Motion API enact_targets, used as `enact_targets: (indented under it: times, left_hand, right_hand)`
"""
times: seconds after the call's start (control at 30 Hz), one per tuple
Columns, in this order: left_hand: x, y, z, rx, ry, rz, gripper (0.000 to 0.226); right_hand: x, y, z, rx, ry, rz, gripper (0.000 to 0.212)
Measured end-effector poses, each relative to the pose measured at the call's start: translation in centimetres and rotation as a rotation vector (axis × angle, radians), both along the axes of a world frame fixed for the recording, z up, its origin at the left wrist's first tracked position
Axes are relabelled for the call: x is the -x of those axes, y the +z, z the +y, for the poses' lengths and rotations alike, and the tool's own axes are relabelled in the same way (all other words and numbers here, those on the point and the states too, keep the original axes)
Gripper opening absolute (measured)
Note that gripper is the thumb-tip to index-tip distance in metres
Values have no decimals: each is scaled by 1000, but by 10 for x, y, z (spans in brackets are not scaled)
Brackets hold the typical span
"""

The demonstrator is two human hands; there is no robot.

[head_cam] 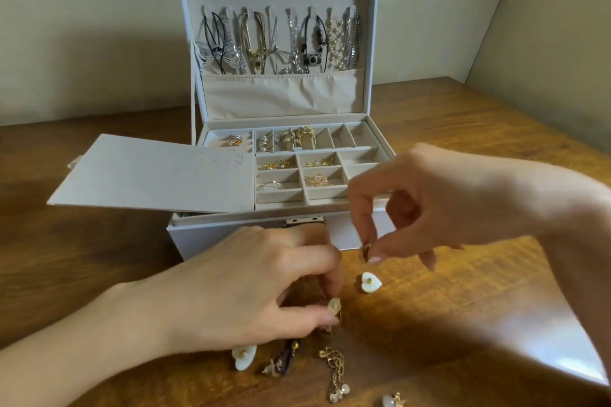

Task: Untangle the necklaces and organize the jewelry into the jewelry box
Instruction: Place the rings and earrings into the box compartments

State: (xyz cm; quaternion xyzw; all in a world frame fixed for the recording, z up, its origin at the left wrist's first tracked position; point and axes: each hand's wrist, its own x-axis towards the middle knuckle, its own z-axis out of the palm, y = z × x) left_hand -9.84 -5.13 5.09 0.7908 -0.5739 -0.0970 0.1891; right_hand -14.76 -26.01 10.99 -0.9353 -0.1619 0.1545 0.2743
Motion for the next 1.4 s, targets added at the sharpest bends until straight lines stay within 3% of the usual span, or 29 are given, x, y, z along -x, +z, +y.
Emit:
enact_targets:
  times: [0.13, 0.27, 0.43, 0.57, 0.9, 1.1, 1.2, 1.3, 1.4]
  left_hand:
    - [-2, 5, -4, 104, 74, 222, 18]
    - [-13, 14, -14, 271, 133, 313, 20]
    - [-42, 27, -34, 411, 190, 429, 26]
    - [-69, 28, -60, 404, 282, 459, 15]
    - [-98, 19, -103, 244, 447, 50, 22]
    - [-96, 24, -108, 114, 404, 25, 20]
    - [-93, 26, -109, 62, 423, -19, 18]
    - [-85, 29, -111, 15, 455, -244, 16]
    - [-81, 30, -110, 12, 473, -308, 16]
  right_hand:
    - [-9, -3, -15, -173, -24, 67, 14]
    - [-21, -11, -28, -355, -54, 83, 16]
    - [-34, -12, -54, -609, -149, -44, 11]
    - [-44, -22, -67, -716, -289, -193, 10]
    - [-60, -41, -64, -557, -460, -410, 22]
    - [-61, -42, -55, -379, -470, -607, 29]
    - [-61, -42, -52, -346, -455, -627, 29]
    - [-62, -44, -51, -339, -459, -631, 27]
    - [-61, -45, -50, -309, -463, -648, 27]
